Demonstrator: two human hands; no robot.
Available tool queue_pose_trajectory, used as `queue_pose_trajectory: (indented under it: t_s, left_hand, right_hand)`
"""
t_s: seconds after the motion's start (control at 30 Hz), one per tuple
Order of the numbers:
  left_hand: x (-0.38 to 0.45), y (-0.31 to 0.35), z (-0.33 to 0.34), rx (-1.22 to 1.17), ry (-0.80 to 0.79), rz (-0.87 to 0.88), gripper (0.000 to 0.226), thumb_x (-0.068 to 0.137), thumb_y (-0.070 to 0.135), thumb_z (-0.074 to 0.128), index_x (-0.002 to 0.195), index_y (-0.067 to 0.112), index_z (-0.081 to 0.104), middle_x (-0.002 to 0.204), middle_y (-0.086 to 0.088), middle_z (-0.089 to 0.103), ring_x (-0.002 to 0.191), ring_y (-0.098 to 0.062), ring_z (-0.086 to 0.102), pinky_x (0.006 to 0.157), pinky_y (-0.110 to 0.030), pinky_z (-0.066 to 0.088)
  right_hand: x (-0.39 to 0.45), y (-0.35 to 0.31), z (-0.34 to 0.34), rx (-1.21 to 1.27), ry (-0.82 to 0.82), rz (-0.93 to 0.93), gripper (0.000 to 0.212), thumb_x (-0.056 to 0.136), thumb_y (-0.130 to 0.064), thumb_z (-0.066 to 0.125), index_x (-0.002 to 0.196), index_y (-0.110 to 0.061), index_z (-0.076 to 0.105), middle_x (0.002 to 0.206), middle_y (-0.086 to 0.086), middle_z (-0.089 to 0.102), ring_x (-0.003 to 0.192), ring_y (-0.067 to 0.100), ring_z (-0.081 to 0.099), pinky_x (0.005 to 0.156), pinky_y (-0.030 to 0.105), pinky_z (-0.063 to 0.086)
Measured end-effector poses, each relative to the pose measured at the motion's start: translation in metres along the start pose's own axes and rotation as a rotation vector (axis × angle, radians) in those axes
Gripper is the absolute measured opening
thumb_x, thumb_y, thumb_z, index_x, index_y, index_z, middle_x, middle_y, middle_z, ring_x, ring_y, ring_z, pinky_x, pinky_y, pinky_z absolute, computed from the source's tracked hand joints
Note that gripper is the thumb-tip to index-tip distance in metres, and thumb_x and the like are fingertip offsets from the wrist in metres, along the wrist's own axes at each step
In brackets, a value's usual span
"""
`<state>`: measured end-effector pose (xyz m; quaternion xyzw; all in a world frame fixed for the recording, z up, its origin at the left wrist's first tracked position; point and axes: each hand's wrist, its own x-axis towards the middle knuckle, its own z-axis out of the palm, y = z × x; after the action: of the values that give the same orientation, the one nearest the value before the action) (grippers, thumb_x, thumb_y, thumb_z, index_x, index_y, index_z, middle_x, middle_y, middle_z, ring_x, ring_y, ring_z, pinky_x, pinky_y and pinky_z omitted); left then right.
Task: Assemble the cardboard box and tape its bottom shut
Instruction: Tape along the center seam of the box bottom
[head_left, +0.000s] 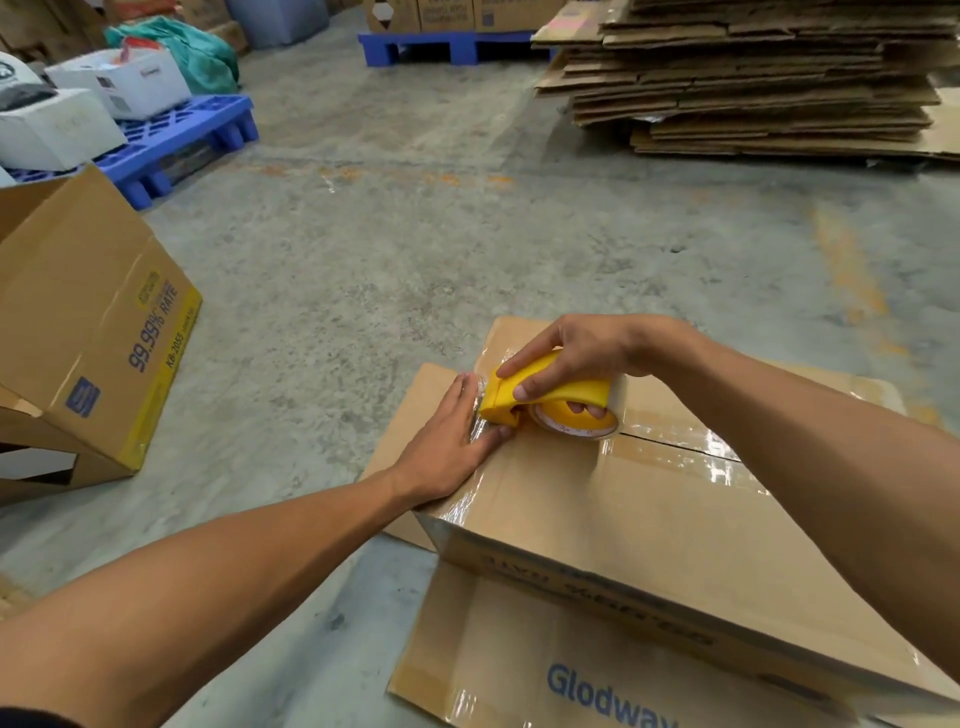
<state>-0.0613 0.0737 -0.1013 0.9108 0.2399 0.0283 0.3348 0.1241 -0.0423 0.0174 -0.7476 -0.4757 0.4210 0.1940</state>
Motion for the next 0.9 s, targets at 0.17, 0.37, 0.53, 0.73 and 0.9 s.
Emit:
queue_pose_trajectory:
  t_s: [0.17, 0.37, 0.53, 0.73, 0.9]
  left_hand:
    - [-0.001, 0.000, 0.000, 0.041, -0.030, -0.026, 0.090, 0.093, 0.062, 0.044, 0.157, 0.020, -0.003, 0.165, 0.006, -0.004, 0.150, -0.007, -0.001, 0.121, -0.029, 0.008]
    - [-0.001, 0.003, -0.001, 0.081, -0.059, -0.002, 0.087, 0.096, 0.058, 0.040, 0.157, 0.016, -0.006, 0.165, 0.003, -0.008, 0.150, -0.006, -0.005, 0.115, -0.021, 0.001]
    - [0.000, 0.008, -0.002, 0.155, -0.079, 0.006, 0.085, 0.096, 0.060, 0.034, 0.156, 0.016, -0.007, 0.165, 0.002, -0.009, 0.150, -0.009, -0.007, 0.119, -0.029, 0.002]
    - [0.003, 0.019, -0.002, 0.447, -0.052, -0.038, 0.083, 0.096, 0.063, 0.022, 0.156, 0.016, -0.012, 0.163, -0.008, -0.019, 0.149, -0.028, -0.019, 0.120, -0.052, -0.007]
    - [0.013, 0.062, 0.004, 0.624, -0.037, 0.224, 0.078, 0.094, 0.048, 0.022, 0.155, 0.014, -0.014, 0.162, -0.010, -0.022, 0.147, -0.029, -0.024, 0.119, -0.053, -0.012]
  right_hand:
    - [-0.046, 0.033, -0.020, -0.080, 0.013, 0.048, 0.036, 0.074, -0.036, 0.083, 0.108, -0.043, 0.075, 0.097, -0.011, 0.072, 0.074, 0.002, 0.069, 0.063, 0.015, 0.054]
    - [-0.138, 0.100, -0.038, 0.008, 0.042, 0.134, 0.038, 0.069, -0.037, 0.085, 0.105, -0.045, 0.076, 0.111, -0.010, 0.072, 0.095, 0.019, 0.069, 0.077, 0.031, 0.060]
    - [-0.145, 0.103, -0.035, -0.042, 0.073, 0.142, 0.039, 0.075, -0.034, 0.083, 0.110, -0.045, 0.073, 0.112, -0.019, 0.068, 0.095, 0.006, 0.064, 0.067, 0.012, 0.051]
    - [-0.137, 0.104, -0.032, -0.070, 0.108, 0.144, 0.038, 0.072, -0.039, 0.084, 0.107, -0.047, 0.074, 0.112, -0.011, 0.071, 0.101, 0.011, 0.066, 0.079, 0.020, 0.052]
    - [-0.133, 0.102, -0.032, -0.050, 0.096, 0.169, 0.037, 0.068, -0.042, 0.086, 0.103, -0.049, 0.075, 0.112, -0.009, 0.072, 0.103, 0.018, 0.068, 0.090, 0.035, 0.057]
